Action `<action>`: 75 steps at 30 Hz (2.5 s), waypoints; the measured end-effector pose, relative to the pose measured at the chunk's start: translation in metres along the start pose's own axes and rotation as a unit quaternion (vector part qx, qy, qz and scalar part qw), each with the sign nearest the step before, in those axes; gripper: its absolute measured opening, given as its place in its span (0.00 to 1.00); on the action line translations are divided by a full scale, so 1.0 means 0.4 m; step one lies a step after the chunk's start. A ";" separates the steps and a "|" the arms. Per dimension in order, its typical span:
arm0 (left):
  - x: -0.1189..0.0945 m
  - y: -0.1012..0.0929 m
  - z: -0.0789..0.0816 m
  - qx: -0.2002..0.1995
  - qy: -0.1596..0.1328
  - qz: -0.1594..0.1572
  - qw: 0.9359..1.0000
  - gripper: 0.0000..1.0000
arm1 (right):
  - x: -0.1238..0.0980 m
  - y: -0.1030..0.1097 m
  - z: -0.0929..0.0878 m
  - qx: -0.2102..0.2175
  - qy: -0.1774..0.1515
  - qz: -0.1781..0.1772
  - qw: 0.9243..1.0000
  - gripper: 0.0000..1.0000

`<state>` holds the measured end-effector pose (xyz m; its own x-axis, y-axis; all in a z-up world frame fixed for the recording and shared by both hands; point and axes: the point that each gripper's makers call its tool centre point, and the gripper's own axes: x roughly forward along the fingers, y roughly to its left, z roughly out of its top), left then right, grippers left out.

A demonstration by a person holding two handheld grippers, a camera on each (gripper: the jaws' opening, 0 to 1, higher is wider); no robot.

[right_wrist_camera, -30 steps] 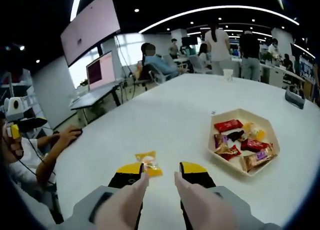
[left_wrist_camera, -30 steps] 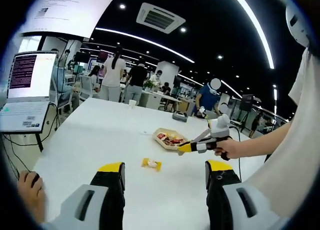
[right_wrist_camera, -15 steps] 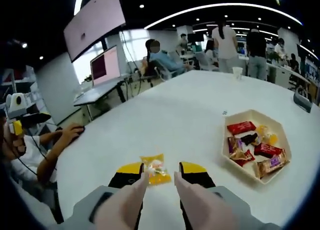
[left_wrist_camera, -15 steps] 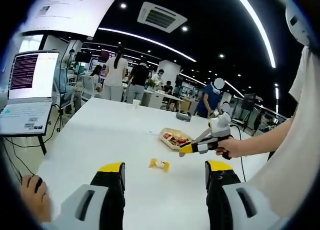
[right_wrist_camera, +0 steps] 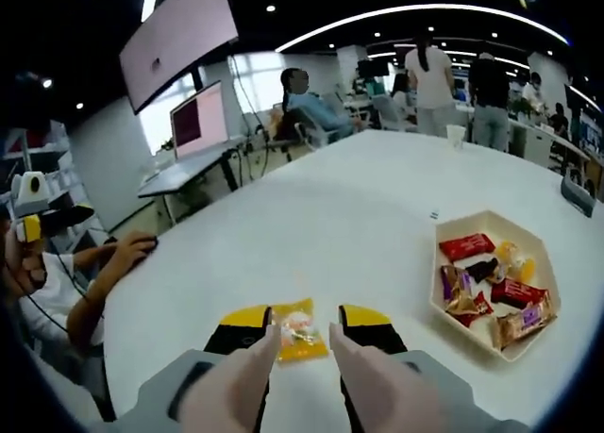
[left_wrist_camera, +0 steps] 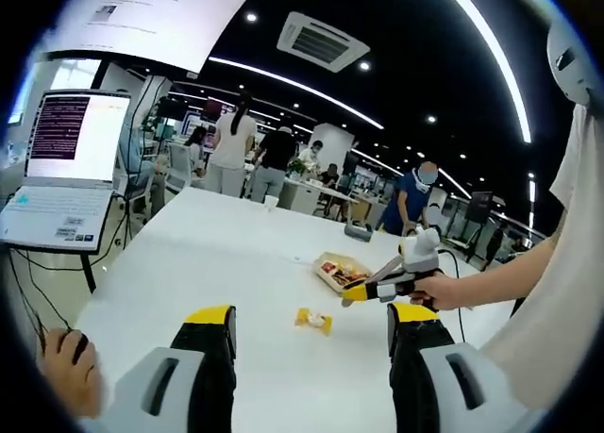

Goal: Place the target food into the container with the food tongs after gripping and lifting it, then release it inside without dropping or visibly crushing the food.

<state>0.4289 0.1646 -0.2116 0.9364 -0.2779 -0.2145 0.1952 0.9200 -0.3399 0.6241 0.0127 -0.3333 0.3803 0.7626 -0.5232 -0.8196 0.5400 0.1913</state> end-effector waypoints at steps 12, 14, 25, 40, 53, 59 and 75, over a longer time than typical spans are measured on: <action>-0.011 0.002 -0.033 -0.003 0.018 0.006 1.000 0.64 | 0.030 0.006 0.018 -0.003 -0.003 0.007 1.000 0.28; -0.012 -0.001 -0.030 -0.001 0.017 0.006 1.000 0.64 | 0.033 0.008 0.021 -0.003 -0.004 0.008 1.000 0.28; -0.006 -0.009 -0.029 0.003 0.021 0.004 1.000 0.64 | 0.047 0.019 0.008 -0.006 0.000 0.015 1.000 0.28; -0.023 -0.005 -0.022 0.013 0.012 0.020 1.000 0.67 | 0.061 0.009 0.019 -0.016 -0.001 0.012 1.000 0.28; -0.037 -0.005 -0.026 0.012 0.010 0.031 0.999 0.67 | 0.063 0.012 0.024 -0.015 -0.004 0.017 1.000 0.28; -0.025 -0.014 -0.053 0.003 0.025 0.024 0.999 0.66 | 0.064 0.024 -0.009 -0.033 0.010 0.019 0.999 0.28; -0.019 -0.020 -0.069 0.004 0.042 0.024 0.999 0.65 | 0.138 0.039 -0.040 -0.078 0.041 0.040 0.995 0.30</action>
<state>0.4119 0.1516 -0.2325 0.9170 -0.2555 -0.3062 0.1534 0.9347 -0.3208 0.6257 0.0576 -0.3725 0.2804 0.7652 -0.5795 -0.9048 0.4123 0.1067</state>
